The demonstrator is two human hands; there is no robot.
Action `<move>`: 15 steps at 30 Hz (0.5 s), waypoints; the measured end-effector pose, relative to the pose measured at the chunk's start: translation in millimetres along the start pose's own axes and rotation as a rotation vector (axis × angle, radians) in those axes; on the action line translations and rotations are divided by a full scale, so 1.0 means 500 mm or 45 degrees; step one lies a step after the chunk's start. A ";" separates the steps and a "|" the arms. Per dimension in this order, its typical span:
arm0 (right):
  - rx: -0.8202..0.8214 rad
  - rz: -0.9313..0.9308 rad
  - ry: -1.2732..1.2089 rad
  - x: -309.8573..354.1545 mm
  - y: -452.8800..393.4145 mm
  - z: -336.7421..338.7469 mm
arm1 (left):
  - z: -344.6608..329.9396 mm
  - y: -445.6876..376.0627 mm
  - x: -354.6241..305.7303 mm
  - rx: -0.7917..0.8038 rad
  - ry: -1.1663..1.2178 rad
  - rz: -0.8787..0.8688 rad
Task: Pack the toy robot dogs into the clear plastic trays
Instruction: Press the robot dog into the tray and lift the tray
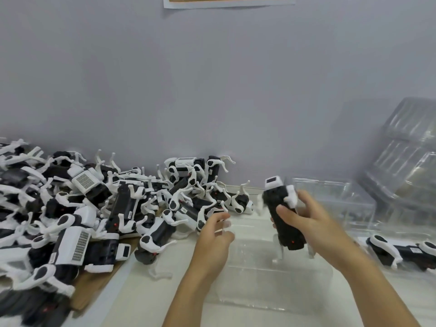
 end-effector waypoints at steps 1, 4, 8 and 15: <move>0.026 0.030 0.110 -0.001 0.000 -0.004 | -0.001 -0.001 0.001 0.002 0.008 0.008; 0.088 0.161 0.403 0.021 0.003 -0.024 | -0.004 -0.004 0.000 0.007 0.006 -0.003; 0.154 0.260 0.632 0.036 0.002 -0.036 | -0.003 -0.006 0.000 -0.001 0.008 0.018; 0.251 0.180 0.750 0.013 -0.001 -0.045 | 0.002 -0.008 0.002 -0.048 0.101 0.051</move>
Point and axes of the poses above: each hand's wrist, its own y-axis away from the middle knuckle, its own z-axis out of the back of the hand, x = y × z, the point moved 9 cm from there along -y, towards the middle knuckle, and after that the axes turned 10 degrees about z, right-handed, at the moved point
